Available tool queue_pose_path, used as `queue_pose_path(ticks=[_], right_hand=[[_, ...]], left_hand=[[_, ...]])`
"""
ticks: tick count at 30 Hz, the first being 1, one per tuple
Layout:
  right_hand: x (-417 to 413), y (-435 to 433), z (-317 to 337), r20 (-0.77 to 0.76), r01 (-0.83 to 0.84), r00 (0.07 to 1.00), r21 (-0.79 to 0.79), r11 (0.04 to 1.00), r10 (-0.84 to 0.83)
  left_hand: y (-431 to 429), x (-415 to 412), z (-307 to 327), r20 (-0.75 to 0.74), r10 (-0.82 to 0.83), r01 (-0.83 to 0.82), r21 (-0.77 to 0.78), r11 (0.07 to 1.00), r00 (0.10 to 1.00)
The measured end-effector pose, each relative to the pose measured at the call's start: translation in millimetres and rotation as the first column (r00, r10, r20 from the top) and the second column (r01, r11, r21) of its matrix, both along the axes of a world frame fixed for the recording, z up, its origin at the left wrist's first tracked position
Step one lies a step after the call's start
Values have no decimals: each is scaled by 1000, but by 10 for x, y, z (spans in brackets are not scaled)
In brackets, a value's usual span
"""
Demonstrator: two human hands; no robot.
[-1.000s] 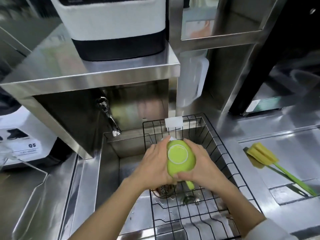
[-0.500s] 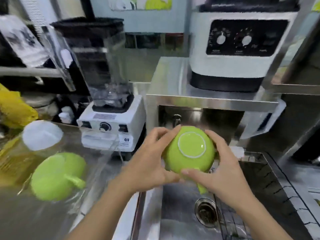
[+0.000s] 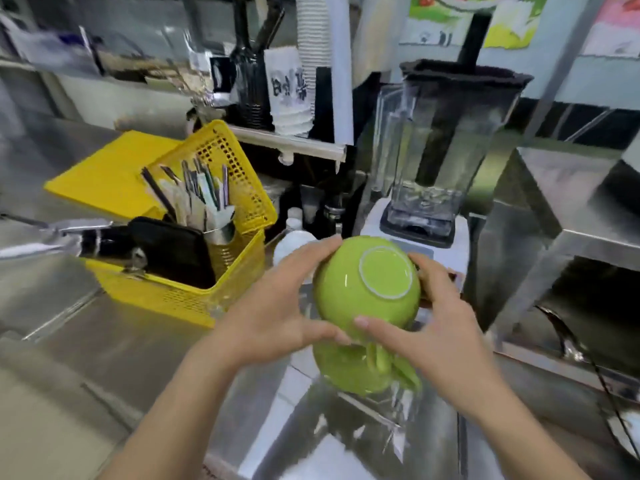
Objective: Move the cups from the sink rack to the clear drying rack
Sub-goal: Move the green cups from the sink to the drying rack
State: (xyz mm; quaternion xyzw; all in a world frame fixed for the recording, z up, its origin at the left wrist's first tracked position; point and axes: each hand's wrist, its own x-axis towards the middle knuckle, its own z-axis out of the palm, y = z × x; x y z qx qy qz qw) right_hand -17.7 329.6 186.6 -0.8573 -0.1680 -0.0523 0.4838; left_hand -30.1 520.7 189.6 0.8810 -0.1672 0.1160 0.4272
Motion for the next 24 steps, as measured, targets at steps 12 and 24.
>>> queue_pose_path(ticks=[12, 24], right_hand=[[164, 1160, -245, -87, -20, 996, -400, 916, -17], [344, 1352, -484, -52, 8, 997, -594, 804, -49]], left_hand=[[1099, 88, -336, -309, 62, -77, -37, 996, 949], [1386, 427, -664, -418, -22, 27, 4, 1000, 908]])
